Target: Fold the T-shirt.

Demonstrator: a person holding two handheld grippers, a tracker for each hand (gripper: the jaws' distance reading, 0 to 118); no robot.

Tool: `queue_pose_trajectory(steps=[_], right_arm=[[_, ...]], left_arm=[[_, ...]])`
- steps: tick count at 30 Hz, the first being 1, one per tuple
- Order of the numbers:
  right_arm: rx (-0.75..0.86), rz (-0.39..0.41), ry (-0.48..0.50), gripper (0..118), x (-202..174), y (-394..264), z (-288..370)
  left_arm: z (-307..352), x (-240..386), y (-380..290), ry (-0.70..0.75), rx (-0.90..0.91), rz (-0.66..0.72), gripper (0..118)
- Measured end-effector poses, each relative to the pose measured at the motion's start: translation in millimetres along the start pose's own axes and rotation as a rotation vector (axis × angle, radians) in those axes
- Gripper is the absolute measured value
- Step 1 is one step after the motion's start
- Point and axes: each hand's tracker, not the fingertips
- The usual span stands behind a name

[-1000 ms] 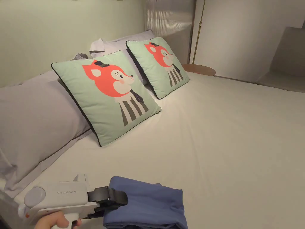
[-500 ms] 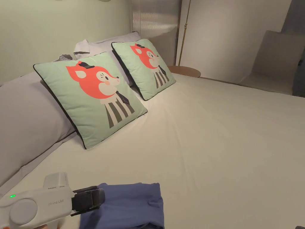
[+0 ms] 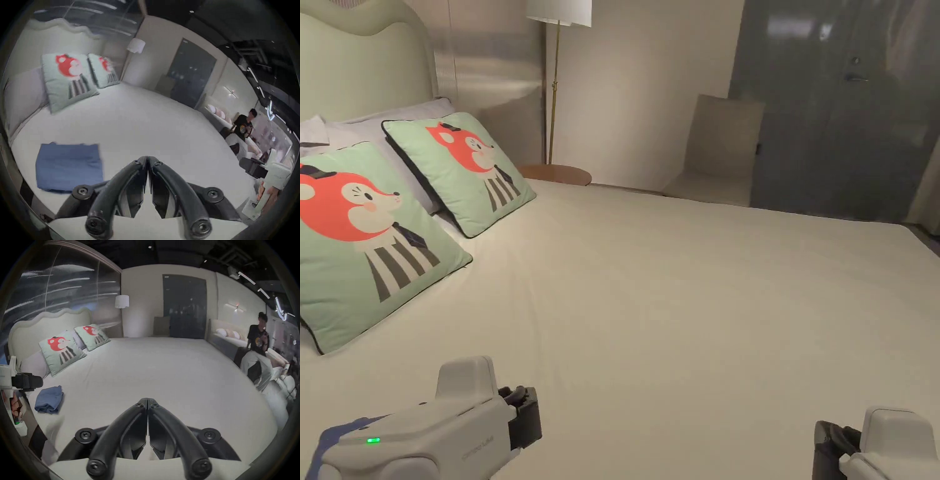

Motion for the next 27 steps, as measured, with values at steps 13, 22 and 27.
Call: queue_pose_trajectory(steps=[13, 22, 27], right_arm=[[0.536, 0.049, -0.278, 1, 42.2, 74.6, 67.4], [0.554, 0.053, -0.285, 1, 49.6, 71.7, 63.1], [0.551, 0.064, -0.280, 1, 49.4, 69.6, 61.6]], left_arm=[[33.7, 139.9, 44.4, 0.037, 0.570, -0.331, 0], [20.5, 139.5, 32.0, 0.068, 0.584, -0.368, 0], [16.5, 137.2, 31.9, 0.085, 0.573, -0.361, 0]])
